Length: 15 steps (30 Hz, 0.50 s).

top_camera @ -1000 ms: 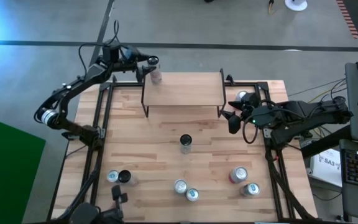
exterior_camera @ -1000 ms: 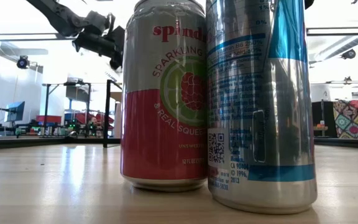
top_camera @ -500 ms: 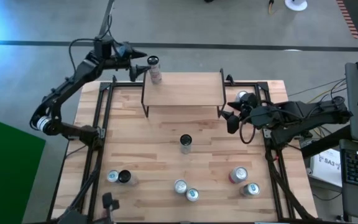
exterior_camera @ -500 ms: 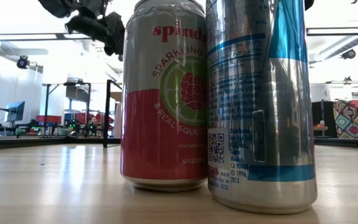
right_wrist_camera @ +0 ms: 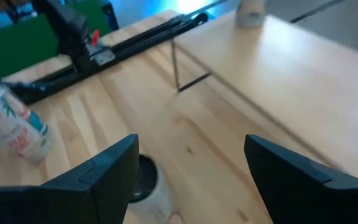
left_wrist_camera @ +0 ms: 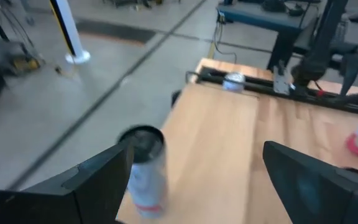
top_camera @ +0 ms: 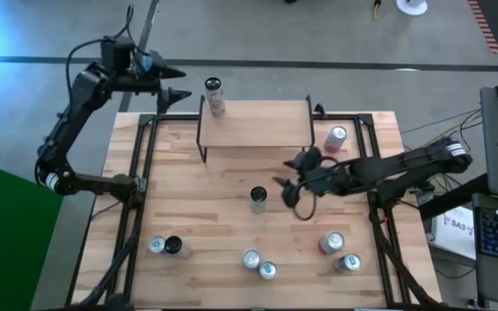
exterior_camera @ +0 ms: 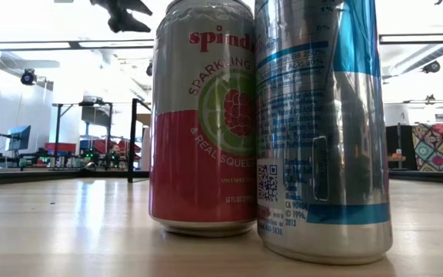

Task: Place canned beverage on shelf
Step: Put the top white-pink soda can on the shelf aligned with the other white-pink soda can

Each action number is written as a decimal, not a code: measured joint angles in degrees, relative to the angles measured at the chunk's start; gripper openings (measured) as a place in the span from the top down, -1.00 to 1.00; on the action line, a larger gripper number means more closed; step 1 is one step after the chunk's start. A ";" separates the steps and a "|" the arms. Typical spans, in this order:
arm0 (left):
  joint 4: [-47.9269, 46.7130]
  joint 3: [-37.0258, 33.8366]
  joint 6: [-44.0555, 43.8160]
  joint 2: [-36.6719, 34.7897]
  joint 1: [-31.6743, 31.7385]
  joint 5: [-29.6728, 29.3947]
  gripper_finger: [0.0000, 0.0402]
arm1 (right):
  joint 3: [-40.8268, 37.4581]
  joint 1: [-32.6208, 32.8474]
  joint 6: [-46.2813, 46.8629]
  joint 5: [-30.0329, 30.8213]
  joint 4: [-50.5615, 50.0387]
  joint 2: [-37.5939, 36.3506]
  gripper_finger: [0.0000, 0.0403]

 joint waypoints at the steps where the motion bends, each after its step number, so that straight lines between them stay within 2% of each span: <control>1: -1.65 0.66 -0.79 0.11 0.00 -0.02 -0.72 | -0.02 0.36 0.01 -0.24 0.45 1.34 -0.40; 5: -6.99 1.13 -3.52 0.56 -0.13 0.69 -0.68 | -0.02 1.37 1.21 -3.53 2.36 5.49 -0.40; 8: -9.16 -0.25 -3.79 -0.40 -0.86 3.55 -0.58 | -0.02 2.32 1.94 -4.99 3.90 7.85 -0.41; 11: -8.45 -3.74 -5.19 -3.18 -2.40 5.32 -0.50 | -0.02 2.87 1.93 -6.42 6.07 9.57 -0.44; 15: -3.57 -11.80 -8.55 -9.34 -6.16 6.29 -0.40 | -0.02 3.40 3.25 -6.34 6.85 12.50 -0.51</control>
